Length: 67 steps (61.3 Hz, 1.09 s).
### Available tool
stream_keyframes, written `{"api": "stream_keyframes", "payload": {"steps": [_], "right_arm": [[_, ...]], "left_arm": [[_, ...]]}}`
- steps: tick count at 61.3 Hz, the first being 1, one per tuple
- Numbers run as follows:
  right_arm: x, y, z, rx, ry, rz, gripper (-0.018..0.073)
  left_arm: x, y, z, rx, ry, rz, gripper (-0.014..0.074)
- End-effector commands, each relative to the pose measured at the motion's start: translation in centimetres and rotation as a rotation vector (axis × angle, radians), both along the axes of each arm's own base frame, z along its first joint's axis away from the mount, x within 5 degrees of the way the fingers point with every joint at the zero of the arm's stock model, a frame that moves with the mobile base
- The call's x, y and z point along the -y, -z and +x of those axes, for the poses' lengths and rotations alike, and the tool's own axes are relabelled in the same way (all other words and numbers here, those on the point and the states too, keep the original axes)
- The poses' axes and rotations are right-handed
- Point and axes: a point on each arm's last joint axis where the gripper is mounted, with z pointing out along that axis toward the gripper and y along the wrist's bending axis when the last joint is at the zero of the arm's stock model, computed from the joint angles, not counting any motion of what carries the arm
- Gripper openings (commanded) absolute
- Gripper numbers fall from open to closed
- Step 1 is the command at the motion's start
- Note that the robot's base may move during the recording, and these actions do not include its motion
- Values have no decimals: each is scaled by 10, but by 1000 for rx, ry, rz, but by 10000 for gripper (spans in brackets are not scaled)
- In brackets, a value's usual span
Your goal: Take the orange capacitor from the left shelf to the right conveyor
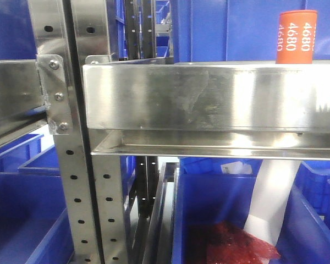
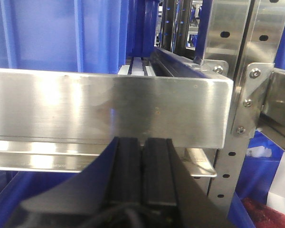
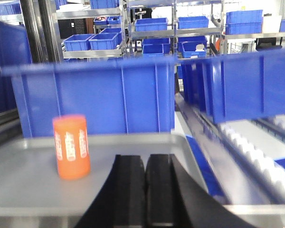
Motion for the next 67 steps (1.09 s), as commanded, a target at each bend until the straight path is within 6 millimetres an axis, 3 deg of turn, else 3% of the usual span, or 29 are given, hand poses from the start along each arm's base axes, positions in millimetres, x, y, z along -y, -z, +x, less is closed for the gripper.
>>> {"api": "stream_keyframes", "payload": {"steps": [1, 12, 18, 31, 67], "right_arm": [[1, -32, 8, 64, 7, -11, 177], [-1, -51, 29, 19, -42, -18, 495], [-7, -50, 44, -28, -116, -21, 594], [-23, -35, 80, -144, -224, -35, 613], [-48, -33, 181, -56, -249, -50, 613]], "left_arm": [[-1, -10, -2, 104, -3, -18, -127], [-1, -10, -2, 104, -3, -18, -127], [-1, -10, -2, 104, -3, -18, -127], [-1, -10, -2, 104, -3, -18, -127], [-1, -10, -2, 104, -3, -18, -127]]}}
